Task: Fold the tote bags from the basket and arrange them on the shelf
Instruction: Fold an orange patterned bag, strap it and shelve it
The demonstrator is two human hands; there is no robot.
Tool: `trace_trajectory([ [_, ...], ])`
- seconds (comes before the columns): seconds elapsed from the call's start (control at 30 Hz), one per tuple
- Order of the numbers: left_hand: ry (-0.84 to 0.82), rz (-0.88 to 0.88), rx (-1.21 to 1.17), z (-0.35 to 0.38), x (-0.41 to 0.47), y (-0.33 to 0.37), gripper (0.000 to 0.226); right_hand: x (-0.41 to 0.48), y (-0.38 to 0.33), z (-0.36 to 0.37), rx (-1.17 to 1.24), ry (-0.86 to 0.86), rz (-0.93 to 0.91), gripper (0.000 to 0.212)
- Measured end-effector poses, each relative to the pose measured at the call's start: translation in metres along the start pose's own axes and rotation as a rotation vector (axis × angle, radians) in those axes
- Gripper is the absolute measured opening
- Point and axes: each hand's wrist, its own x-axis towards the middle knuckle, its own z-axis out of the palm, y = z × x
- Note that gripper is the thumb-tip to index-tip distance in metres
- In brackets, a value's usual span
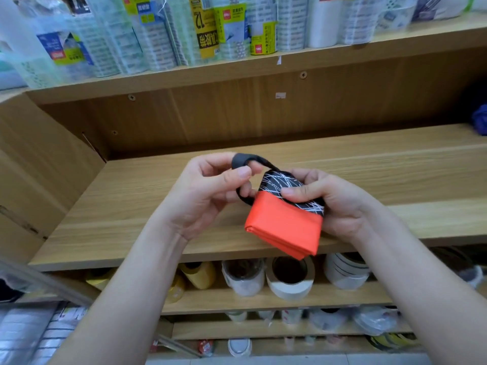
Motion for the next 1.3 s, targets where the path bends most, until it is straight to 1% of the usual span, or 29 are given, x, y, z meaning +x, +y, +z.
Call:
trace_trajectory([
  [0.03,-0.020,0.025,0.113,0.001,-0.003,0.003,0.012,0.001,-0.002,0.000,-0.005,0.038,-0.001,0.052],
  [0.07,-0.057,0.049,0.274,0.003,-0.005,0.006,0.009,0.002,-0.003,0.001,-0.012,0.066,-0.012,0.049],
  [0.13,-0.156,0.086,0.623,0.008,-0.007,0.009,0.014,0.003,-0.004,0.004,-0.054,0.116,-0.051,0.042],
  [0.17,-0.188,0.109,0.753,0.011,-0.007,0.010,0.016,0.004,-0.004,0.006,-0.086,0.139,-0.076,0.036],
  [0.23,-0.205,0.138,0.862,0.014,-0.008,0.011,0.018,0.003,-0.004,0.008,-0.116,0.167,-0.136,0.032],
  [0.3,-0.212,0.159,0.891,0.013,-0.010,0.013,0.023,0.001,-0.007,0.005,-0.130,0.161,-0.232,0.036],
  [0.37,-0.187,0.200,0.884,0.011,-0.013,0.011,0.028,-0.001,-0.010,0.002,-0.127,0.151,-0.334,0.042],
  [0.4,-0.158,0.232,0.858,0.010,-0.014,0.010,0.030,-0.001,-0.011,0.000,-0.104,0.151,-0.381,0.041],
  [0.5,-0.027,0.314,0.766,0.012,-0.014,0.003,0.037,0.002,-0.006,0.000,-0.001,0.133,-0.469,0.045],
  [0.57,0.083,0.347,0.706,0.015,-0.014,-0.001,0.037,0.003,-0.001,0.003,0.049,0.149,-0.498,0.042],
  [0.63,0.221,0.375,0.625,0.019,-0.016,-0.007,0.034,0.003,0.000,0.009,0.082,0.199,-0.515,0.037],
  [0.73,0.434,0.404,0.579,0.030,-0.019,-0.018,0.037,0.005,0.003,0.016,0.089,0.281,-0.555,0.039],
  [0.83,0.581,0.420,0.515,0.044,-0.022,-0.030,0.029,0.005,0.005,0.023,0.075,0.386,-0.609,0.034],
  [0.93,0.638,0.373,0.302,0.055,-0.022,-0.038,0.025,0.004,0.008,0.024,0.075,0.480,-0.624,0.033],
  [1.0,0.627,0.330,0.124,0.060,-0.023,-0.040,0.025,0.003,0.010,0.026,0.080,0.549,-0.638,0.027],
  [1.03,0.612,0.321,0.085,0.062,-0.022,-0.040,0.025,0.003,0.010,0.027,0.066,0.592,-0.650,0.025],
  [1.1,0.613,0.320,0.111,0.064,-0.019,-0.041,0.031,0.005,0.014,0.033,0.034,0.686,-0.659,0.025],
  [1.17,0.646,0.338,0.213,0.062,-0.015,-0.043,0.034,0.006,0.021,0.038,0.038,0.721,-0.587,0.030],
  [1.23,0.671,0.361,0.342,0.060,-0.012,-0.044,0.034,0.004,0.026,0.039,0.058,0.624,-0.433,0.037],
  [1.27,0.670,0.367,0.381,0.059,-0.011,-0.043,0.036,0.002,0.026,0.039,0.074,0.561,-0.382,0.041],
  [1.3,0.659,0.373,0.404,0.058,-0.010,-0.043,0.038,0.001,0.025,0.037,0.091,0.525,-0.370,0.043],
])
